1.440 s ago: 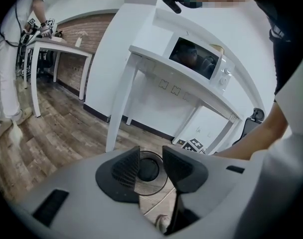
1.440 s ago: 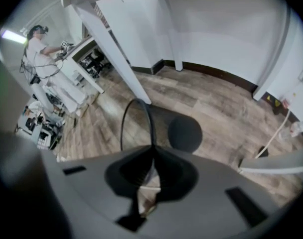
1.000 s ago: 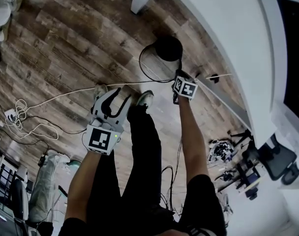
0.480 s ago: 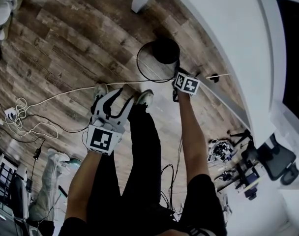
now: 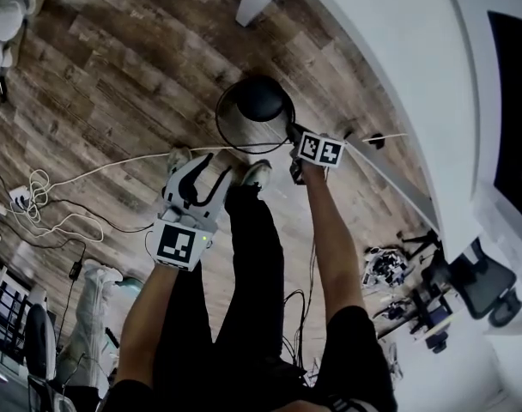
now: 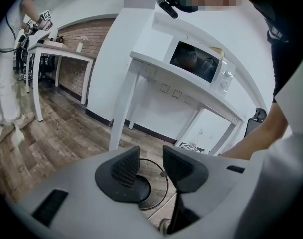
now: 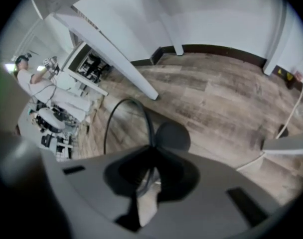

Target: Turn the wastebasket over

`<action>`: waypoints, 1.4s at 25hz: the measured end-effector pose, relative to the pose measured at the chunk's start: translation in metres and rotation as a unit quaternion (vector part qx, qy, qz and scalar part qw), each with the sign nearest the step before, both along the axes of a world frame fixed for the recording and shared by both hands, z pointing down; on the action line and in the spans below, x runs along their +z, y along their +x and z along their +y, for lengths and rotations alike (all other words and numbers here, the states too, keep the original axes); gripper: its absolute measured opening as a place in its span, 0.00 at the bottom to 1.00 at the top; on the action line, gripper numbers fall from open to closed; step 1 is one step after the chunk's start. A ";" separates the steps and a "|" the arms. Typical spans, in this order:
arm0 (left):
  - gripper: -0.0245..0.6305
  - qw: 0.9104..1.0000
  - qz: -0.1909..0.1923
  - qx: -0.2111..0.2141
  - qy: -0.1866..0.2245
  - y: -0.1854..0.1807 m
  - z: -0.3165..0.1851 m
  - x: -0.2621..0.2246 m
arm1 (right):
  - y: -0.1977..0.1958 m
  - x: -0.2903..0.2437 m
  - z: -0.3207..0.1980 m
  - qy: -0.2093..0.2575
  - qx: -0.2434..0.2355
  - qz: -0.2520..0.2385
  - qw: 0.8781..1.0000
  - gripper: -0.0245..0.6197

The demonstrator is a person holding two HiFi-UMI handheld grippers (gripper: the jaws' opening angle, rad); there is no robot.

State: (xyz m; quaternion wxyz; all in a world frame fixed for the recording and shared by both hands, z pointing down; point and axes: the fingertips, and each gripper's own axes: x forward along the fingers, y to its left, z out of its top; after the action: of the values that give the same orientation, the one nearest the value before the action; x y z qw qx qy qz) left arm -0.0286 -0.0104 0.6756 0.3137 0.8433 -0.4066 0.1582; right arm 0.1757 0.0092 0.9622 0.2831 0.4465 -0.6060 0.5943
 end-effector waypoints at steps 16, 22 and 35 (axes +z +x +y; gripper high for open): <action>0.31 1.000 -0.009 -0.008 0.000 -0.023 -0.005 0.011 | -0.040 0.046 0.015 -0.020 -0.011 -0.051 0.998 0.13; 0.31 1.000 -0.009 -0.009 0.000 -0.026 -0.006 0.013 | -0.029 0.055 0.017 -0.024 0.003 -0.038 0.999 0.13; 0.29 1.000 -0.011 -0.009 -0.003 -0.032 -0.002 0.015 | -0.017 0.062 0.016 -0.027 0.007 -0.007 1.000 0.13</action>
State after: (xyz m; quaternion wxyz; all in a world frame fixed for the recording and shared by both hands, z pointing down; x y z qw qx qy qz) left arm -0.0608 -0.0127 0.6907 0.3135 0.8368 -0.4172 0.1657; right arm 0.1588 0.0255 1.0241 0.2867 0.4386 -0.5886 0.6156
